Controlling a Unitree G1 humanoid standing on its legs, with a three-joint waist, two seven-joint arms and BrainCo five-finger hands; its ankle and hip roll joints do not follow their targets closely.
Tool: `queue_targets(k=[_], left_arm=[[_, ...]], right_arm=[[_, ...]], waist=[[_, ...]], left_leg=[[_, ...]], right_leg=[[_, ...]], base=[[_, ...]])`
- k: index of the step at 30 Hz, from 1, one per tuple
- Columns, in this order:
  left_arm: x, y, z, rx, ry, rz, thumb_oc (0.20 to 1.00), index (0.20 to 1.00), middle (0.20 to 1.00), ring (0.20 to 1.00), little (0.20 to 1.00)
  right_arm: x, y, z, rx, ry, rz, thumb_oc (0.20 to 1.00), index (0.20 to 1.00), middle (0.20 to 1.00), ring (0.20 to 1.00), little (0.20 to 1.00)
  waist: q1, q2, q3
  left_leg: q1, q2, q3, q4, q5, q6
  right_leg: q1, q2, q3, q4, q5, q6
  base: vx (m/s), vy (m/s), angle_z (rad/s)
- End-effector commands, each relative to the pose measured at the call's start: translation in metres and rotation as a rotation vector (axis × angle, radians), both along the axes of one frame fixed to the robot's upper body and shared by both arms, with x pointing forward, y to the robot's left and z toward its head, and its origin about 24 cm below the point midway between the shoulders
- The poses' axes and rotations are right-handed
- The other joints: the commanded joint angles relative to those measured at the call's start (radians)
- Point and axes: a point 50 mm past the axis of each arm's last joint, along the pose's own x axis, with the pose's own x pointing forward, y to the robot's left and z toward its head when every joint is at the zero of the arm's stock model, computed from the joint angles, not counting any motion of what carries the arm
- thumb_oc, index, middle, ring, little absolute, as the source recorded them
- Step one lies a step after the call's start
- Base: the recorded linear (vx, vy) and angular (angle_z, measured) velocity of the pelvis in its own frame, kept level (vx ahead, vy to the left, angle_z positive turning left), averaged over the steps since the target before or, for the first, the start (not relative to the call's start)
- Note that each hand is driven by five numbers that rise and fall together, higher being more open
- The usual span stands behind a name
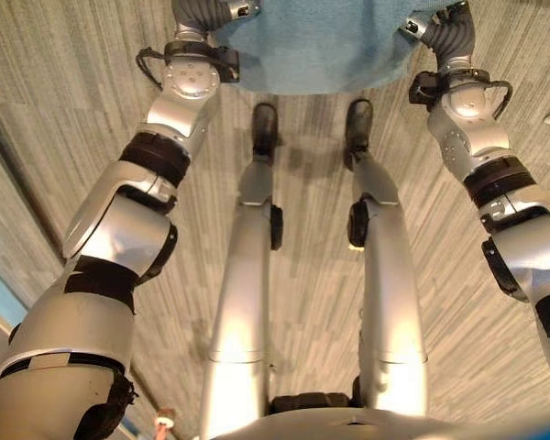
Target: Pick up all the scattered cushions and arrange them neatly on the sofa.
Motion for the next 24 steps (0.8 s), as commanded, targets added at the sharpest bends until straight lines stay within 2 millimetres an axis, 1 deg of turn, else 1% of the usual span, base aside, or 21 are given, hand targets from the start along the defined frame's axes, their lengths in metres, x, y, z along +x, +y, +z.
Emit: queue_targets(k=[1, 2, 4, 5, 7, 10, 11, 12, 14, 15, 16, 17, 18, 19, 23, 24], left_arm=[[-0.015, -0.039, 0.022, -0.079, -0.160, -0.195, 0.476, 0.476, 0.476, 0.476, 0.476], [-0.017, -0.038, 0.020, -0.101, -0.171, -0.214, 0.200, 0.200, 0.200, 0.200, 0.200], [-0.019, -0.037, 0.018, -0.129, -0.183, -0.227, 0.200, 0.200, 0.200, 0.200, 0.200], [-0.021, -0.036, 0.014, -0.150, -0.193, -0.245, 0.200, 0.200, 0.200, 0.200, 0.200], [-0.023, -0.033, 0.009, -0.157, -0.197, -0.250, 0.200, 0.200, 0.200, 0.200, 0.200], [-0.026, -0.032, -0.003, -0.191, -0.200, -0.279, 0.200, 0.200, 0.200, 0.200, 0.200], [-0.029, -0.031, -0.012, -0.203, -0.200, -0.288, 0.200, 0.200, 0.200, 0.200, 0.200], [-0.030, -0.031, -0.013, -0.203, -0.198, -0.288, 0.200, 0.200, 0.200, 0.200, 0.200], [-0.034, -0.032, -0.029, -0.195, -0.184, -0.314, 0.200, 0.200, 0.200, 0.200, 0.200], [-0.036, -0.034, -0.043, -0.194, -0.159, -0.321, 0.200, 0.200, 0.200, 0.200, 0.200], [-0.036, -0.034, -0.043, -0.194, -0.159, -0.321, 0.200, 0.200, 0.200, 0.200, 0.200], [-0.039, -0.034, -0.049, -0.184, -0.161, -0.327, 0.200, 0.200, 0.200, 0.200, 0.200], [-0.041, -0.037, -0.065, -0.196, -0.127, -0.354, 0.200, 0.200, 0.200, 0.200, 0.200], [-0.047, -0.043, -0.090, -0.216, -0.079, -0.396, 0.200, 0.200, 0.200, 0.200, 0.200], [-0.055, -0.051, -0.119, -0.212, -0.007, -0.442, 0.200, 0.200, 0.200, 0.200, 0.200], [-0.055, -0.051, -0.119, -0.212, -0.007, -0.442, 0.200, 0.200, 0.200, 0.200, 0.200]], right_arm=[[-0.028, 0.079, 0.034, -0.063, -0.212, 0.307, 0.275, 0.275, 0.275, 0.275, 0.275], [-0.033, 0.085, 0.037, -0.066, -0.240, 0.334, 0.200, 0.200, 0.200, 0.200, 0.200], [-0.036, 0.085, 0.039, -0.047, -0.262, 0.342, 0.200, 0.200, 0.200, 0.200, 0.200], [-0.040, 0.082, 0.041, -0.040, -0.290, 0.348, 0.200, 0.200, 0.200, 0.200, 0.200], [-0.042, 0.074, 0.044, -0.053, -0.318, 0.329, 0.200, 0.200, 0.200, 0.200, 0.200], [-0.044, 0.062, 0.040, -0.051, -0.338, 0.309, 0.200, 0.200, 0.200, 0.200, 0.200], [-0.044, 0.051, 0.034, -0.057, -0.338, 0.280, 0.200, 0.200, 0.200, 0.200, 0.200], [-0.044, 0.051, 0.033, -0.057, -0.336, 0.279, 0.200, 0.200, 0.200, 0.200, 0.200], [-0.044, 0.040, 0.019, -0.082, -0.325, 0.250, 0.200, 0.200, 0.200, 0.200, 0.200], [-0.045, 0.034, 0.008, -0.079, -0.307, 0.238, 0.200, 0.200, 0.200, 0.200, 0.200], [-0.045, 0.034, 0.008, -0.079, -0.307, 0.238, 0.200, 0.200, 0.200, 0.200, 0.200], [-0.045, 0.029, -0.004, -0.073, -0.286, 0.230, 0.200, 0.200, 0.200, 0.200, 0.200], [-0.046, 0.027, -0.016, -0.066, -0.261, 0.235, 0.200, 0.200, 0.200, 0.200, 0.200], [-0.049, 0.022, -0.048, -0.067, -0.189, 0.238, 0.200, 0.200, 0.200, 0.200, 0.200], [-0.054, 0.015, -0.090, -0.059, -0.078, 0.226, 0.200, 0.200, 0.200, 0.200, 0.200], [-0.054, 0.014, -0.090, -0.059, -0.077, 0.226, 0.200, 0.200, 0.200, 0.200, 0.200]], waist=[[-0.019, 0.063, -0.001], [-0.017, 0.058, -0.014], [-0.018, 0.056, -0.027], [-0.022, 0.050, -0.050], [-0.027, 0.045, -0.073], [-0.031, 0.044, -0.091], [-0.032, 0.044, -0.101], [-0.032, 0.045, -0.099], [-0.033, 0.048, -0.107], [-0.032, 0.049, -0.104], [-0.032, 0.049, -0.102], [-0.032, 0.049, -0.109], [-0.030, 0.052, -0.109], [-0.027, 0.050, -0.118], [-0.021, 0.046, -0.148], [-0.021, 0.046, -0.146]], left_leg=[[-0.021, -0.024, -0.042, 0.104, -0.074, 0.054], [-0.021, -0.024, -0.044, 0.103, -0.074, 0.055], [-0.021, -0.024, -0.047, 0.103, -0.074, 0.056], [-0.011, -0.023, -0.045, 0.084, -0.073, 0.056], [0.000, -0.022, -0.045, 0.050, -0.067, 0.055], [0.062, -0.018, -0.045, -0.007, -0.059, 0.056], [0.126, -0.014, -0.046, -0.061, -0.052, 0.055], [0.134, -0.014, -0.046, -0.066, -0.050, 0.055], [0.220, -0.007, -0.050, -0.136, -0.039, 0.050], [0.293, -0.007, -0.054, -0.185, -0.031, 0.049], [0.296, -0.007, -0.054, -0.186, -0.030, 0.049], [0.344, -0.006, -0.059, -0.219, -0.023, 0.044], [0.409, -0.008, -0.066, -0.255, -0.015, 0.040], [0.535, -0.012, -0.075, -0.348, 0.039, 0.032], [0.736, -0.003, -0.098, -0.471, 0.073, 0.017], [0.741, -0.003, -0.098, -0.473, 0.074, 0.017]], right_leg=[[0.050, 0.001, -0.040, -0.037, 0.011, 0.050], [0.050, 0.003, -0.046, -0.037, 0.010, 0.048], [0.050, 0.005, -0.053, -0.037, 0.007, 0.047], [0.050, 0.007, -0.057, -0.042, 0.008, 0.047], [0.055, 0.005, -0.059, -0.055, 0.010, 0.050], [0.115, 0.000, -0.068, -0.103, 0.012, 0.052], [0.171, -0.002, -0.071, -0.138, 0.010, 0.052], [0.178, -0.003, -0.072, -0.142, 0.011, 0.052], [0.255, -0.004, -0.073, -0.189, 0.009, 0.052], [0.326, -0.007, -0.078, -0.228, 0.012, 0.051], [0.328, -0.007, -0.078, -0.229, 0.012, 0.051], [0.376, -0.009, -0.078, -0.259, 0.015, 0.051], [0.435, -0.010, -0.078, -0.287, 0.012, 0.047], [0.554, -0.021, -0.087, -0.362, 0.047, 0.043], [0.745, -0.020, -0.107, -0.448, 0.046, 0.038], [0.749, -0.020, -0.107, -0.450, 0.046, 0.038]], base=[[0.01, -0.020, 0.07], [0.01, -0.027, 0.04], [0.00, 0.000, 0.00], [0.00, -0.011, -0.03], [0.00, 0.000, 0.00], [-0.06, -0.009, 0.01], [-0.07, -0.008, 0.05], [-0.07, -0.008, 0.05], [-0.05, 0.007, 0.05], [-0.05, 0.005, 0.06], [-0.03, 0.000, 0.04], [0.02, -0.016, 0.05], [-0.02, -0.058, 0.02], [-0.03, -0.058, 0.06], [0.02, -0.038, 0.05], [0.07, -0.063, 0.08]])
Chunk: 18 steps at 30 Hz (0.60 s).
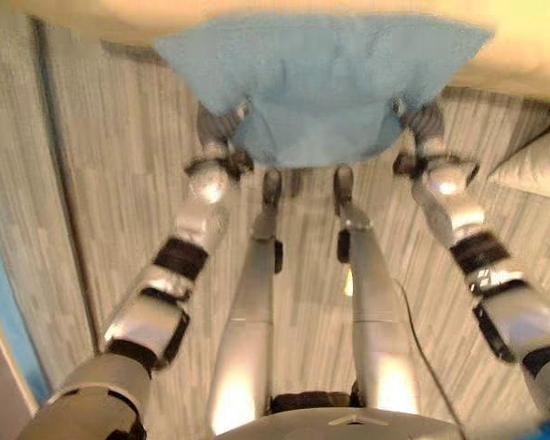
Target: Pick up all the scattered cushions and arrange them neatly on the sofa.
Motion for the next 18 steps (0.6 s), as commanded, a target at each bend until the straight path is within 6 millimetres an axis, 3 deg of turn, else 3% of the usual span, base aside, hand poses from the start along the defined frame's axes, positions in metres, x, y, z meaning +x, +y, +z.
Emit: queue_targets(k=[1, 3, 5, 9, 12, 14, 15, 18], left_arm=[[-0.005, -0.055, 0.053, 0.038, -0.290, -0.266, 0.200, 0.200, 0.200, 0.200, 0.200], [-0.007, -0.056, 0.045, 0.030, -0.268, -0.277, 0.200, 0.200, 0.200, 0.200, 0.200], [-0.016, -0.058, 0.017, 0.002, -0.189, -0.308, 0.200, 0.200, 0.200, 0.200, 0.200], [-0.026, -0.058, -0.004, -0.052, -0.130, -0.322, 0.200, 0.200, 0.200, 0.200, 0.200], [-0.032, -0.056, -0.016, -0.070, -0.095, -0.315, 0.200, 0.200, 0.200, 0.200, 0.200], [-0.039, -0.056, -0.026, -0.076, -0.059, -0.322, 0.200, 0.200, 0.200, 0.200, 0.200], [-0.041, -0.056, -0.033, -0.078, -0.038, -0.327, 0.200, 0.200, 0.200, 0.200, 0.200], [-0.044, -0.052, -0.035, -0.055, -0.033, -0.319, 0.200, 0.200, 0.200, 0.200, 0.200]], right_arm=[[-0.009, 0.043, 0.049, 0.027, -0.269, 0.221, 0.200, 0.200, 0.200, 0.200, 0.200], [-0.011, 0.041, 0.042, 0.022, -0.251, 0.212, 0.200, 0.200, 0.200, 0.200, 0.200], [-0.023, 0.038, 0.011, 0.029, -0.170, 0.204, 0.200, 0.200, 0.200, 0.200, 0.200], [-0.039, 0.030, -0.016, 0.018, -0.093, 0.197, 0.200, 0.200, 0.200, 0.200, 0.200], [-0.047, 0.029, -0.031, 0.018, -0.047, 0.198, 0.200, 0.200, 0.200, 0.200, 0.200], [-0.056, 0.021, -0.044, 0.015, -0.002, 0.177, 0.200, 0.200, 0.200, 0.200, 0.200], [-0.059, 0.016, -0.048, 0.002, 0.013, 0.161, 0.200, 0.200, 0.200, 0.200, 0.200], [-0.062, 0.012, -0.054, -0.001, 0.031, 0.135, 0.200, 0.200, 0.200, 0.200, 0.200]], waist=[[-0.019, 0.021, -0.038], [-0.019, 0.021, -0.048], [-0.028, 0.022, -0.078], [-0.035, 0.007, -0.099], [-0.035, -0.006, -0.125], [-0.039, 0.001, -0.162], [-0.044, 0.009, -0.180], [-0.019, 0.008, -0.193]], left_leg=[[0.141, -0.008, -0.049, -0.055, -0.003, 0.026], [0.192, 0.000, -0.054, -0.081, 0.006, 0.020], [0.337, 0.029, -0.048, -0.132, 0.019, -0.003], [0.418, 0.038, -0.043, -0.075, 0.053, -0.035], [0.461, 0.045, -0.052, -0.051, 0.071, -0.037], [0.508, 0.039, -0.042, -0.157, 0.061, -0.018], [0.517, 0.044, -0.008, -0.215, 0.082, -0.011], [0.493, 0.020, 0.012, -0.231, 0.117, -0.012]], right_leg=[[0.209, 0.016, -0.058, -0.174, 0.038, 0.053], [0.260, 0.020, -0.059, -0.191, 0.034, 0.051], [0.418, 0.030, -0.057, -0.241, 0.028, 0.042], [0.583, 0.028, -0.069, -0.312, 0.022, 0.026], [0.651, 0.026, -0.063, -0.338, 0.018, 0.023], [0.718, 0.035, -0.053, -0.354, 0.005, 0.026], [0.748, 0.040, -0.054, -0.368, 0.006, 0.030], [0.832, 0.056, -0.026, -0.400, 0.005, 0.033]], base=[[0.08, -0.073, 0.09], [0.08, -0.062, 0.03], [0.16, -0.127, -0.05], [0.13, -0.132, 0.05], [0.17, -0.059, 0.28], [0.28, 0.026, 0.03], [0.27, 0.062, -0.03], [0.17, 0.071, 0.02]])
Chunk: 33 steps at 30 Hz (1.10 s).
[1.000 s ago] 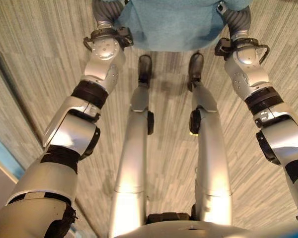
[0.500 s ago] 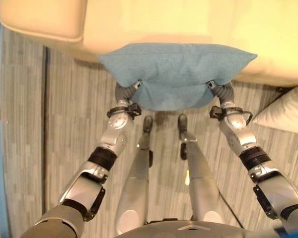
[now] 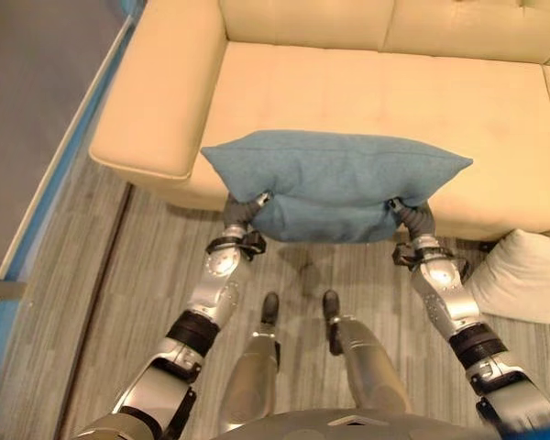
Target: Pick up all the scattered cushions and arrange them neatly on the sofa.
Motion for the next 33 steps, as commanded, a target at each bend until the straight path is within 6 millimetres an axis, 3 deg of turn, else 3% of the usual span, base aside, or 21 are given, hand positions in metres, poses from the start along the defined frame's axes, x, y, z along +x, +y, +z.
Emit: queue_targets(k=[1, 3, 6, 8, 9, 11, 13, 15, 16, 17, 19, 22, 24, 25, 26, 28, 29, 30, 31, 32, 33], left_arm=[[-0.004, -0.039, 0.034, -0.077, -0.195, -0.168, 0.200, 0.200, 0.200, 0.200, 0.200], [-0.011, -0.029, 0.027, -0.073, -0.179, -0.150, 0.200, 0.200, 0.200, 0.200, 0.200], [-0.015, -0.022, 0.022, -0.061, -0.162, -0.137, 0.200, 0.200, 0.200, 0.200, 0.200], [-0.018, -0.017, 0.019, -0.051, -0.155, -0.128, 0.200, 0.200, 0.200, 0.200, 0.200], [-0.019, -0.014, 0.018, -0.046, -0.149, -0.125, 0.200, 0.200, 0.200, 0.200, 0.200], [-0.021, -0.012, 0.018, -0.040, -0.152, -0.122, 0.200, 0.200, 0.200, 0.200, 0.200], [-0.022, -0.006, 0.018, -0.013, -0.151, -0.107, 0.200, 0.200, 0.200, 0.200, 0.200], [-0.023, -0.002, 0.016, -0.004, -0.149, -0.096, 0.200, 0.200, 0.200, 0.200, 0.200], [-0.025, 0.002, 0.014, -0.005, -0.140, -0.088, 0.200, 0.200, 0.200, 0.200, 0.200], [-0.025, 0.002, 0.014, -0.005, -0.140, -0.088, 0.200, 0.200, 0.200, 0.200, 0.200], [-0.026, 0.005, 0.011, 0.000, -0.130, -0.081, 0.200, 0.200, 0.200, 0.200, 0.200], [-0.027, 0.004, 0.007, 0.004, -0.113, -0.090, 0.200, 0.200, 0.200, 0.200, 0.200], [-0.028, -0.001, 0.005, -0.004, -0.110, -0.112, 0.200, 0.200, 0.200, 0.200, 0.200], [-0.029, -0.005, 0.002, -0.021, -0.099, -0.121, 0.200, 0.200, 0.200, 0.200, 0.200], [-0.030, -0.005, 0.002, -0.021, -0.099, -0.121, 0.200, 0.200, 0.200, 0.200, 0.200], [-0.030, -0.010, 0.001, -0.046, -0.094, -0.135, 0.200, 0.200, 0.200, 0.200, 0.200], [-0.027, -0.016, 0.004, -0.054, -0.099, -0.151, 0.200, 0.200, 0.200, 0.200, 0.200], [-0.024, -0.020, 0.007, -0.053, -0.109, -0.170, 0.200, 0.200, 0.200, 0.200, 0.200], [-0.024, -0.020, 0.007, -0.053, -0.110, -0.171, 0.200, 0.200, 0.200, 0.200, 0.200], [-0.021, -0.022, 0.010, -0.049, -0.116, -0.172, 0.200, 0.200, 0.200, 0.200, 0.200], [-0.021, -0.022, 0.010, -0.049, -0.115, -0.172, 0.200, 0.200, 0.200, 0.200, 0.200]], right_arm=[[0.000, 0.040, 0.030, 0.010, -0.181, 0.174, 0.200, 0.200, 0.200, 0.200, 0.200], [-0.003, 0.040, 0.026, 0.017, -0.165, 0.173, 0.200, 0.200, 0.200, 0.200, 0.200], [-0.002, 0.042, 0.027, 0.016, -0.168, 0.182, 0.200, 0.200, 0.200, 0.200, 0.200], [-0.003, 0.044, 0.028, 0.017, -0.168, 0.190, 0.200, 0.200, 0.200, 0.200, 0.200], [-0.003, 0.046, 0.027, 0.010, -0.168, 0.197, 0.200, 0.200, 0.200, 0.200, 0.200], [-0.002, 0.049, 0.029, 0.009, -0.175, 0.204, 0.200, 0.200, 0.200, 0.200, 0.200], [-0.002, 0.053, 0.027, 0.015, -0.166, 0.213, 0.200, 0.200, 0.200, 0.200, 0.200], [-0.002, 0.052, 0.026, 0.008, -0.161, 0.219, 0.200, 0.200, 0.200, 0.200, 0.200], [-0.002, 0.052, 0.025, 0.011, -0.152, 0.225, 0.200, 0.200, 0.200, 0.200, 0.200], [-0.002, 0.052, 0.025, 0.011, -0.152, 0.225, 0.200, 0.200, 0.200, 0.200, 0.200], [-0.002, 0.053, 0.023, 0.015, -0.144, 0.237, 0.200, 0.200, 0.200, 0.200, 0.200], [-0.005, 0.048, 0.019, 0.001, -0.124, 0.238, 0.200, 0.200, 0.200, 0.200, 0.200], [-0.008, 0.044, 0.016, 0.000, -0.115, 0.231, 0.200, 0.200, 0.200, 0.200, 0.200], [-0.010, 0.038, 0.016, -0.011, -0.113, 0.216, 0.200, 0.200, 0.200, 0.200, 0.200], [-0.010, 0.038, 0.016, -0.012, -0.113, 0.216, 0.200, 0.200, 0.200, 0.200, 0.200], [-0.013, 0.034, 0.013, -0.006, -0.103, 0.205, 0.200, 0.200, 0.200, 0.200, 0.200], [-0.012, 0.033, 0.016, -0.007, -0.118, 0.198, 0.200, 0.200, 0.200, 0.200, 0.200], [-0.011, 0.034, 0.017, -0.007, -0.116, 0.201, 0.200, 0.200, 0.200, 0.200, 0.200], [-0.010, 0.034, 0.017, -0.007, -0.117, 0.201, 0.200, 0.200, 0.200, 0.200, 0.200], [-0.008, 0.035, 0.019, 0.001, -0.122, 0.192, 0.200, 0.200, 0.200, 0.200, 0.200], [-0.008, 0.034, 0.019, 0.000, -0.122, 0.192, 0.200, 0.200, 0.200, 0.200, 0.200]], waist=[[0.018, -0.031, -0.072], [0.021, -0.041, -0.099], [0.036, -0.051, -0.122], [0.049, -0.058, -0.120], [0.055, -0.055, -0.115], [0.057, -0.050, -0.107], [0.064, -0.030, -0.104], [0.062, -0.027, -0.116], [0.059, -0.036, -0.127], [0.059, -0.036, -0.126], [0.052, -0.051, -0.132], [0.018, -0.064, -0.140], [0.010, -0.063, -0.160], [-0.004, -0.051, -0.185], [-0.006, -0.050, -0.185], [-0.022, -0.037, -0.194], [-0.029, -0.049, -0.181], [-0.019, -0.072, -0.164], [-0.018, -0.069, -0.162], [0.005, -0.101, -0.150], [0.008, -0.100, -0.147]], left_leg=[[-0.044, -0.031, 0.017, -0.055, 0.122, -0.014], [0.017, -0.030, -0.003, -0.043, 0.078, 0.006], [0.070, -0.041, 0.021, -0.035, 0.035, 0.044], [0.101, -0.049, 0.041, -0.021, 0.009, 0.068], [0.133, -0.061, 0.047, -0.010, -0.013, 0.088], [0.145, -0.064, 0.053, 0.001, -0.024, 0.097], [0.195, -0.055, 0.052, 0.009, -0.051, 0.108], [0.238, -0.061, 0.038, -0.003, -0.050, 0.107], [0.282, -0.070, 0.033, -0.020, -0.062, 0.106], [0.283, -0.070, 0.033, -0.020, -0.062, 0.106], [0.336, -0.083, 0.024, -0.038, -0.079, 0.106], [0.406, -0.095, -0.030, -0.035, -0.087, 0.093], [0.429, -0.088, -0.052, -0.023, -0.076, 0.077], [0.440, -0.066, -0.074, -0.005, -0.056, 0.051], [0.440, -0.065, -0.075, -0.005, -0.056, 0.051], [0.407, -0.047, -0.067, 0.121, 0.031, -0.028], [0.335, -0.034, -0.039, 0.241, 0.086, -0.065], [0.277, -0.050, -0.038, 0.321, 0.090, -0.052], [0.273, -0.048, -0.038, 0.331, 0.084, -0.051], [0.168, -0.055, 0.016, 0.287, 0.014, 0.011], [0.172, -0.053, 0.019, 0.289, 0.010, 0.011]], right_leg=[[0.260, 0.023, 0.037, -0.256, 0.084, 0.097], [0.302, 0.007, 0.080, -0.272, 0.085, 0.125], [0.330, -0.023, 0.105, -0.242, 0.100, 0.167], [0.326, -0.040, 0.123, -0.174, 0.146, 0.204], [0.300, -0.052, 0.125, -0.068, 0.216, 0.228], [0.282, -0.059, 0.115, -0.018, 0.252, 0.235], [0.251, -0.064, 0.065, 0.049, 0.223, 0.216], [0.226, -0.049, 0.022, -0.008, 0.193, 0.196], [0.210, -0.028, -0.023, -0.129, 0.178, 0.188], [0.211, -0.028, -0.024, -0.129, 0.178, 0.188], [0.196, -0.001, -0.057, -0.262, 0.205, 0.189], [0.156, 0.039, -0.034, -0.356, 0.264, 0.203], [0.193, 0.034, -0.003, -0.348, 0.265, 0.182], [0.212, 0.043, 0.008, -0.330, 0.248, 0.156], [0.213, 0.043, 0.007, -0.330, 0.247, 0.156], [0.247, 0.037, -0.021, -0.327, 0.227, 0.135], [0.267, 0.020, -0.018, -0.327, 0.224, 0.121], [0.291, 0.007, -0.012, -0.335, 0.219, 0.109], [0.291, 0.009, -0.012, -0.335, 0.219, 0.109], [0.328, 0.001, -0.003, -0.358, 0.209, 0.107], [0.332, 0.003, -0.001, -0.359, 0.208, 0.107]], base=[[0.24, 0.166, -0.46], [0.22, 0.199, -0.82], [0.20, 0.233, -0.73], [0.15, 0.231, -0.50], [0.09, 0.177, -0.56], [0.07, 0.167, -0.30], [0.22, 0.265, -0.12], [0.30, 0.159, -0.34], [0.20, 0.032, -0.08], [0.31, 0.045, -0.03], [0.27, 0.027, -0.06], [0.39, 0.000, 0.02], [0.42, -0.053, 0.53], [0.31, -0.032, 0.92], [0.33, -0.050, 0.93], [0.20, -0.040, 0.33], [0.14, -0.079, 0.18], [0.07, -0.072, 0.34], [0.20, -0.143, 0.21], [0.17, -0.095, 0.16], [0.25, -0.108, -0.11]])
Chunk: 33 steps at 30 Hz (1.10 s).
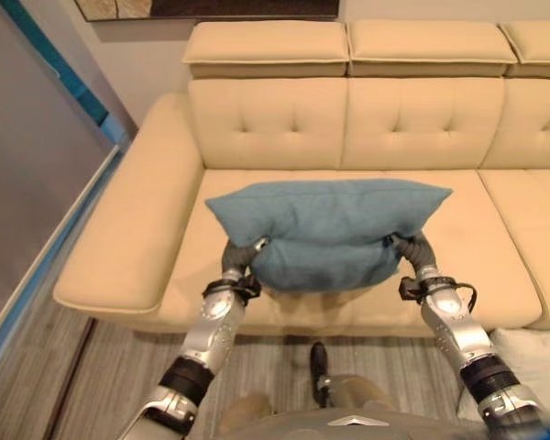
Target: Pick up all the scattered cushions and arrange them neatly on the sofa.
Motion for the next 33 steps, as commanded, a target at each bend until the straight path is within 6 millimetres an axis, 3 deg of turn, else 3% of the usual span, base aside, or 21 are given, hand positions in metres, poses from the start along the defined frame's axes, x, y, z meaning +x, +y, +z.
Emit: queue_targets(k=[1, 2, 3, 6, 9, 12, 13, 16, 19, 23, 27, 29, 33], left_arm=[[0.020, -0.039, 0.058, -0.035, -0.286, -0.193, 0.200, 0.200, 0.200, 0.200, 0.200], [0.020, -0.040, 0.058, -0.023, -0.287, -0.199, 0.200, 0.200, 0.200, 0.200, 0.200], [0.021, -0.040, 0.059, -0.012, -0.291, -0.197, 0.200, 0.200, 0.200, 0.200, 0.200], [0.019, -0.039, 0.056, -0.019, -0.283, -0.193, 0.200, 0.200, 0.200, 0.200, 0.200], [0.016, -0.038, 0.053, -0.029, -0.273, -0.199, 0.200, 0.200, 0.200, 0.200, 0.200], [0.015, -0.036, 0.054, -0.027, -0.274, -0.194, 0.200, 0.200, 0.200, 0.200, 0.200], [0.017, -0.030, 0.059, -0.014, -0.294, -0.176, 0.200, 0.200, 0.200, 0.200, 0.200], [0.019, -0.020, 0.064, 0.003, -0.314, -0.138, 0.200, 0.200, 0.200, 0.200, 0.200], [0.020, -0.014, 0.065, 0.009, -0.318, -0.120, 0.200, 0.200, 0.200, 0.200, 0.200], [0.022, -0.010, 0.070, 0.024, -0.336, -0.093, 0.200, 0.200, 0.200, 0.200, 0.200], [0.025, -0.009, 0.073, 0.035, -0.345, -0.091, 0.200, 0.200, 0.200, 0.200, 0.200], [0.024, -0.007, 0.069, 0.041, -0.335, -0.080, 0.200, 0.200, 0.200, 0.200, 0.200], [0.019, -0.006, 0.060, 0.006, -0.297, -0.070, 0.200, 0.200, 0.200, 0.200, 0.200]], right_arm=[[0.016, 0.034, 0.047, 0.089, -0.239, 0.123, 0.200, 0.200, 0.200, 0.200, 0.200], [0.017, 0.033, 0.047, 0.085, -0.240, 0.121, 0.200, 0.200, 0.200, 0.200, 0.200], [0.016, 0.032, 0.045, 0.081, -0.233, 0.109, 0.200, 0.200, 0.200, 0.200, 0.200], [0.013, 0.027, 0.040, 0.070, -0.217, 0.096, 0.200, 0.200, 0.200, 0.200, 0.200], [0.012, 0.030, 0.038, 0.062, -0.208, 0.104, 0.200, 0.200, 0.200, 0.200, 0.200], [0.013, 0.032, 0.038, 0.065, -0.207, 0.108, 0.200, 0.200, 0.200, 0.200, 0.200], [0.017, 0.038, 0.042, 0.078, -0.219, 0.120, 0.200, 0.200, 0.200, 0.200, 0.200], [0.022, 0.048, 0.045, 0.093, -0.224, 0.141, 0.200, 0.200, 0.200, 0.200, 0.200], [0.023, 0.050, 0.045, 0.094, -0.221, 0.148, 0.200, 0.200, 0.200, 0.200, 0.200], [0.026, 0.051, 0.045, 0.089, -0.218, 0.152, 0.200, 0.200, 0.200, 0.200, 0.200], [0.028, 0.048, 0.048, 0.072, -0.228, 0.151, 0.200, 0.200, 0.200, 0.200, 0.200], [0.027, 0.048, 0.047, 0.070, -0.227, 0.151, 0.200, 0.200, 0.200, 0.200, 0.200], [0.025, 0.043, 0.045, 0.046, -0.215, 0.155, 0.200, 0.200, 0.200, 0.200, 0.200]], waist=[[0.002, -0.027, -0.012], [0.007, -0.029, -0.011], [0.016, -0.015, -0.014], [0.023, -0.007, -0.009], [0.019, 0.002, -0.027], [0.026, 0.000, -0.030], [0.043, -0.005, -0.022], [0.074, -0.009, -0.005], [0.079, -0.014, -0.001], [0.083, -0.009, -0.005], [0.055, -0.012, 0.003], [0.061, -0.018, 0.002], [0.058, -0.014, -0.022]], left_leg=[[0.115, 0.026, 0.055, -0.352, 0.175, 0.061], [0.119, 0.033, 0.061, -0.413, 0.161, 0.064], [0.093, 0.058, 0.066, -0.564, 0.219, 0.059], [0.090, 0.069, 0.082, -0.609, 0.261, 0.047], [0.155, 0.067, 0.089, -0.665, 0.242, 0.053], [0.172, 0.056, 0.085, -0.654, 0.227, 0.065], [0.177, 0.046, 0.113, -0.625, 0.189, 0.093], [0.176, 0.040, 0.146, -0.588, 0.154, 0.112], [0.179, 0.037, 0.145, -0.582, 0.145, 0.120], [0.184, 0.042, 0.138, -0.591, 0.137, 0.119], [0.198, 0.032, 0.111, -0.597, 0.129, 0.112], [0.212, 0.031, 0.112, -0.602, 0.122, 0.109], [0.247, 0.038, 0.103, -0.650, 0.134, 0.103]], right_leg=[[0.085, -0.038, 0.044, -0.056, 0.025, 0.129], [0.099, -0.037, 0.053, -0.064, 0.020, 0.132], [0.127, -0.025, 0.063, -0.084, 0.005, 0.137], [0.159, -0.027, 0.070, -0.086, -0.011, 0.137], [0.170, -0.039, 0.065, -0.091, -0.021, 0.151], [0.172, -0.055, 0.084, -0.078, -0.022, 0.165], [0.153, -0.084, 0.103, -0.021, -0.026, 0.193], [0.115, -0.106, 0.115, 0.036, -0.014, 0.221], [0.101, -0.112, 0.133, 0.056, 0.001, 0.231], [0.064, -0.144, 0.104, 0.013, 0.052, 0.240], [0.029, -0.134, 0.158, -0.032, 0.068, 0.244], [0.053, -0.154, 0.129, -0.064, 0.077, 0.244], [0.091, -0.153, 0.109, -0.087, 0.070, 0.239]], base=[[0.16, 0.004, -0.13], [0.30, 0.066, -0.20], [0.23, 0.073, -0.24], [0.15, 0.102, -0.31], [0.16, 0.197, -0.02], [0.06, 0.191, -0.20], [0.00, 0.230, 0.06], [-0.04, 0.209, -0.04], [-0.02, 0.091, -0.59], [0.02, 0.003, -0.08], [0.05, -0.010, -0.10], [0.09, -0.046, 0.32], [0.15, -0.047, 0.24]])
